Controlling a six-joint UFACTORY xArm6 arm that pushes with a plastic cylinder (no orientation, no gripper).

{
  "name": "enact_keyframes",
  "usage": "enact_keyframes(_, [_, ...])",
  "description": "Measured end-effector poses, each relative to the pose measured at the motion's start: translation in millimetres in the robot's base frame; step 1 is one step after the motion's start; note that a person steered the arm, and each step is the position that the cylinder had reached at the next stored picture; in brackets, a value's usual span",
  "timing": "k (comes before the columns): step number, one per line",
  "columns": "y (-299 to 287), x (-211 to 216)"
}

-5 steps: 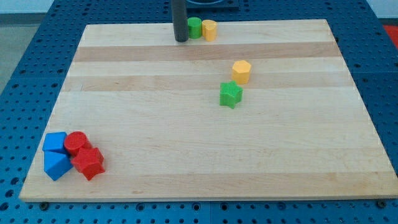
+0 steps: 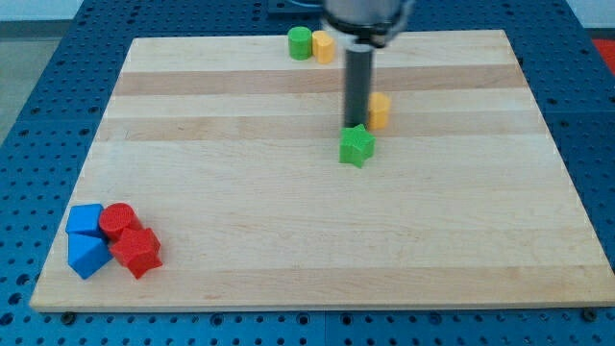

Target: Place the yellow hexagon to the right of yellow heart

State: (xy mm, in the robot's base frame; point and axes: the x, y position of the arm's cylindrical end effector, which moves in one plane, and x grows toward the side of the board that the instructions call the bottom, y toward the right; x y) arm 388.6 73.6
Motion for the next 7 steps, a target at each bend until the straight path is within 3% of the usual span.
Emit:
enact_keyframes(1, [65.5,-2.8])
enact_keyframes(2, [79.0,-30.2])
enact_keyframes(4, [69.1,7.7])
enact_keyframes(5, [39.0,-7.9])
enact_keyframes(7, [44.5,-111.6])
